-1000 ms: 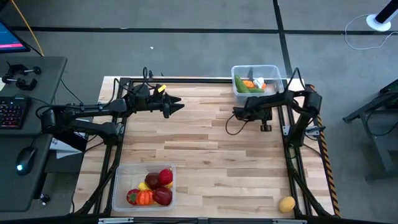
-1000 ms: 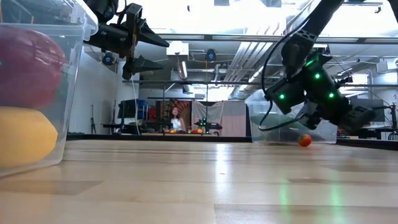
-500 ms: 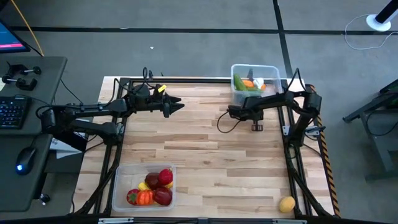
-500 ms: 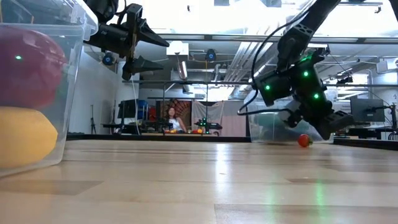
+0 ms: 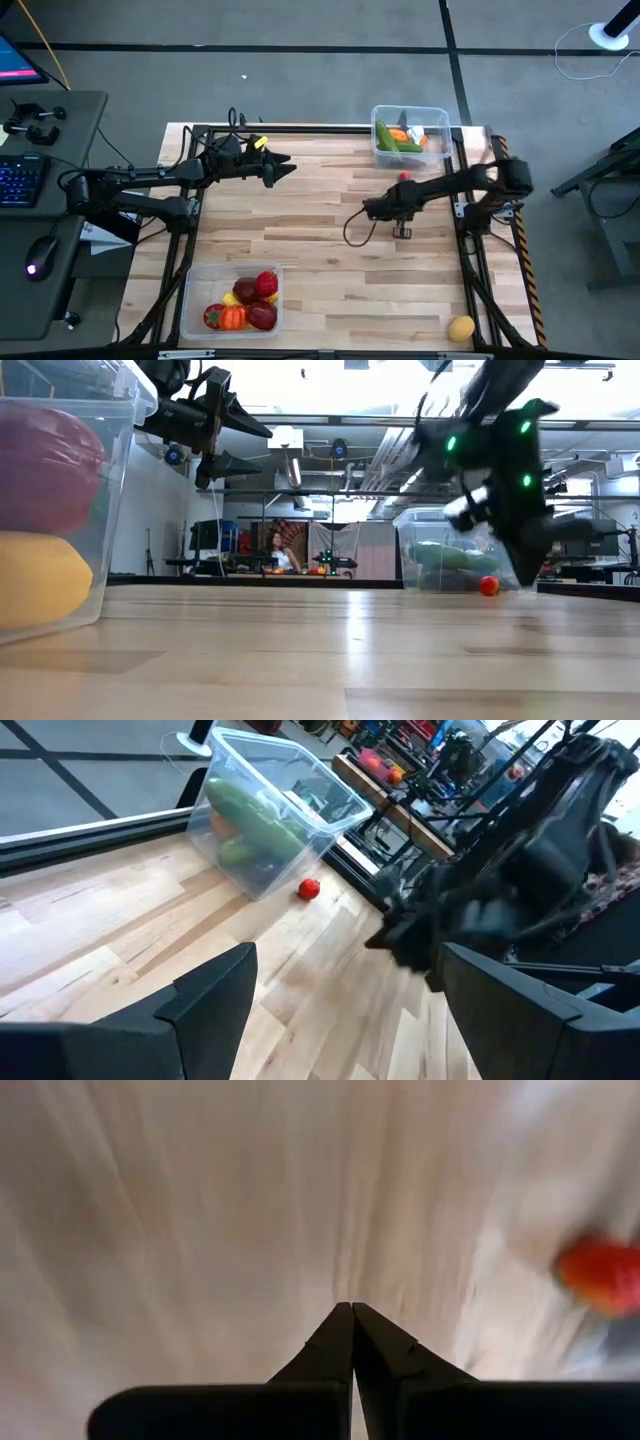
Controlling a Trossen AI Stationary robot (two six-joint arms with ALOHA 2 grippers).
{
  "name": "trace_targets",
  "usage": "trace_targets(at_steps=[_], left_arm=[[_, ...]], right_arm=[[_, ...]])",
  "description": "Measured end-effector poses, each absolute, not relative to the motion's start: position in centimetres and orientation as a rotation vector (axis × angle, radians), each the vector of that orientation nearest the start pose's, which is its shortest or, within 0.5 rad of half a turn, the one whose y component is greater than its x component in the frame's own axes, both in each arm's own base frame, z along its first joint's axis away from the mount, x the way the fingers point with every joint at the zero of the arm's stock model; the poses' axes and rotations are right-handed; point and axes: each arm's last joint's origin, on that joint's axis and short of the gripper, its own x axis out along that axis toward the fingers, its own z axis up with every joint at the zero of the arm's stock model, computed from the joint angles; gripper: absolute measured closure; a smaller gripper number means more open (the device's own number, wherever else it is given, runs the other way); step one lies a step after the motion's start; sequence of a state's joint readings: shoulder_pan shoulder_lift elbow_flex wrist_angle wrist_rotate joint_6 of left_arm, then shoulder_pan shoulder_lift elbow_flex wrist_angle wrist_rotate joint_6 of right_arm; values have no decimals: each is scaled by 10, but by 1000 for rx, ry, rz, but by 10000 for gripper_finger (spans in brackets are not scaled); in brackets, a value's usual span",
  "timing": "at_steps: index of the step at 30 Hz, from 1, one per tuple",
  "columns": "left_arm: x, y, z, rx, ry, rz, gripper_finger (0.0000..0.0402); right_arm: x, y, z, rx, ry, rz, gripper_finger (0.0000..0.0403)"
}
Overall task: Sort produce into baskets
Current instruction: Put the orange tomato into the bottom transparent bin
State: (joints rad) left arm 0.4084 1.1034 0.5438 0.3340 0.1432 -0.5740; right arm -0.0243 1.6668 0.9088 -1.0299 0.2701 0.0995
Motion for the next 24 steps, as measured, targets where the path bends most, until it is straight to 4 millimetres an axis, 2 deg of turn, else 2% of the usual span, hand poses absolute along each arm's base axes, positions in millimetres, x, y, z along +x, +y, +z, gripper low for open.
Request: trace_targets(at_steps=[4,7,12,15,18,21,24], left_arm=[[217,89,238,-630,136,320,101],[217,89,238,-628,137,320,101],[217,89,238,-628,137,320,101],[217,89,238,-628,137,320,101],[217,89,238,-628,137,320,101],[217,89,238,-629,136,320,101],[217,89,238,-630,136,320,101]], right_arm=[[222,-7,177,218,1502,-628,403],[202,-2,191,511,1260,-801,403],[179,7,191,863,968,-965,403],[172,10,181,989,863,-1033,403],[172,12,174,1055,835,-1033,402],[171,10,173,1057,826,-1049,391],[173,4,175,1030,801,-1061,359]])
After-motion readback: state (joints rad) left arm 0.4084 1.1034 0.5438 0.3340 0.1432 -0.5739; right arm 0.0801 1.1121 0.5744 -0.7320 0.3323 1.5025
